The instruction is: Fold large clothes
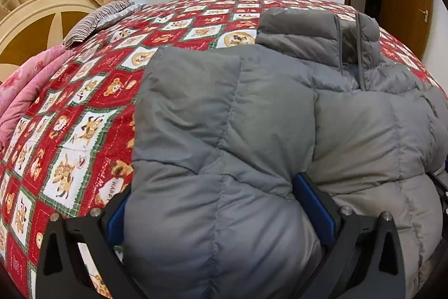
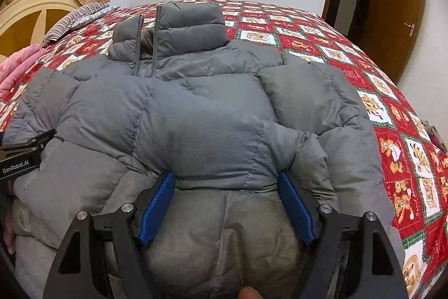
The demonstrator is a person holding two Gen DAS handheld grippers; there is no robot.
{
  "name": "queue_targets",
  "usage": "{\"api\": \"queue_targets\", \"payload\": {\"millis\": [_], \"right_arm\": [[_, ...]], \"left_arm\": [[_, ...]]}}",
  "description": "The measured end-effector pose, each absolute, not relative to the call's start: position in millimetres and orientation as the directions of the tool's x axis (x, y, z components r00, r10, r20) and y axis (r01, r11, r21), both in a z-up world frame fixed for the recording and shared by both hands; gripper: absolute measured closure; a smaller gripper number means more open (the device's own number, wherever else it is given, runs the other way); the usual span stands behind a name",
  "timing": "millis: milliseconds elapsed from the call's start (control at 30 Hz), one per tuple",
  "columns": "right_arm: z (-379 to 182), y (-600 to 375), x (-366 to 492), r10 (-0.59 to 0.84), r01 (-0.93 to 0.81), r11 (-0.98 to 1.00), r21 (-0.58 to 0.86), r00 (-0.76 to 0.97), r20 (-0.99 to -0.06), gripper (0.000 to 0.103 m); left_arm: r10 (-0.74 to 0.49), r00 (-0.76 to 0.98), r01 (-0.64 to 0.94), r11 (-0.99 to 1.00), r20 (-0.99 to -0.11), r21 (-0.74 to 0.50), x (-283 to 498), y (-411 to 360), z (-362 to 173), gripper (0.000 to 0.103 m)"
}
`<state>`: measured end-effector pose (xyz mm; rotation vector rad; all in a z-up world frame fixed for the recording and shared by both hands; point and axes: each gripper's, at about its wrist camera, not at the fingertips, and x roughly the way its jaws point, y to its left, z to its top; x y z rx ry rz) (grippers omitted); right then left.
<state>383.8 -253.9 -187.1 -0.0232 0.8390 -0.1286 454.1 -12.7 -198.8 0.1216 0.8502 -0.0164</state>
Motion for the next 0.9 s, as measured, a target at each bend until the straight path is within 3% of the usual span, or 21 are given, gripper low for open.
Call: {"api": "queue_targets", "payload": {"millis": [633,900], "right_arm": [[-183.1,-254.2,381.9,-0.120,0.102,0.992,-0.071,0.649,-0.752,0.026],[-135.8,-228.2,372.3,-0.056,0.069,0.998,-0.012,0.692,-0.719,0.026]], "left_arm": [[0.042,0.665,0.061,0.992,-0.746,0.111,452.0,-14.0,-198.3,0.000],[0.028,0.659,0.060,0.994,-0.752,0.089,453.7,-12.6,-198.0,0.000]]}}
